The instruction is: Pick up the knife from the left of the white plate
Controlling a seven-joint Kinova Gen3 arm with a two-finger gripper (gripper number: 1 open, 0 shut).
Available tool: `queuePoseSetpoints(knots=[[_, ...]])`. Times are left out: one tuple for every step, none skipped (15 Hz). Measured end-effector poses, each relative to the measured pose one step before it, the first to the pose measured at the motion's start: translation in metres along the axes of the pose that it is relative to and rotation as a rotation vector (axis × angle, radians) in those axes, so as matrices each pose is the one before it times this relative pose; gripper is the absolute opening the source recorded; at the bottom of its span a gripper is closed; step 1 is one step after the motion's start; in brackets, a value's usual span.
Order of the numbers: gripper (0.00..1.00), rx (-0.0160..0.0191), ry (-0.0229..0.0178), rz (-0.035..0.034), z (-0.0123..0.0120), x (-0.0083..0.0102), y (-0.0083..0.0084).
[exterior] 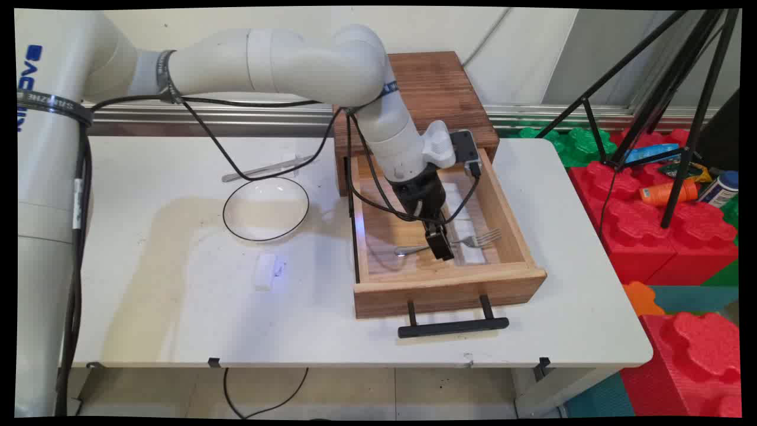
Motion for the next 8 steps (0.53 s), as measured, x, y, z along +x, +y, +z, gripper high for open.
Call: queuePoseSetpoints(knots=[[1.00,0.00517,0.00665,0.00035,-0.00510,-0.00157,0.00105],[1.00,0.00477,0.00620,0.00002,-0.00409,-0.00082,0.00052],[1.00,0.00838,0.01024,-0.00157,-0.00659,-0.00129,0.00085],[1.00,0.00903,0.01033,-0.00196,-0.00658,-0.00112,0.00050],[1.00,0.01303,0.01341,-0.00329,-0.00899,-0.00184,0.00050],[1.00,0.01439,0.01420,-0.00345,-0.01033,-0.00222,0.00050],[1.00,0.01210,0.01217,-0.00350,-0.00947,-0.00220,0.00026],[1.00,0.00958,0.00901,-0.00175,-0.00840,-0.00229,0.00046]])
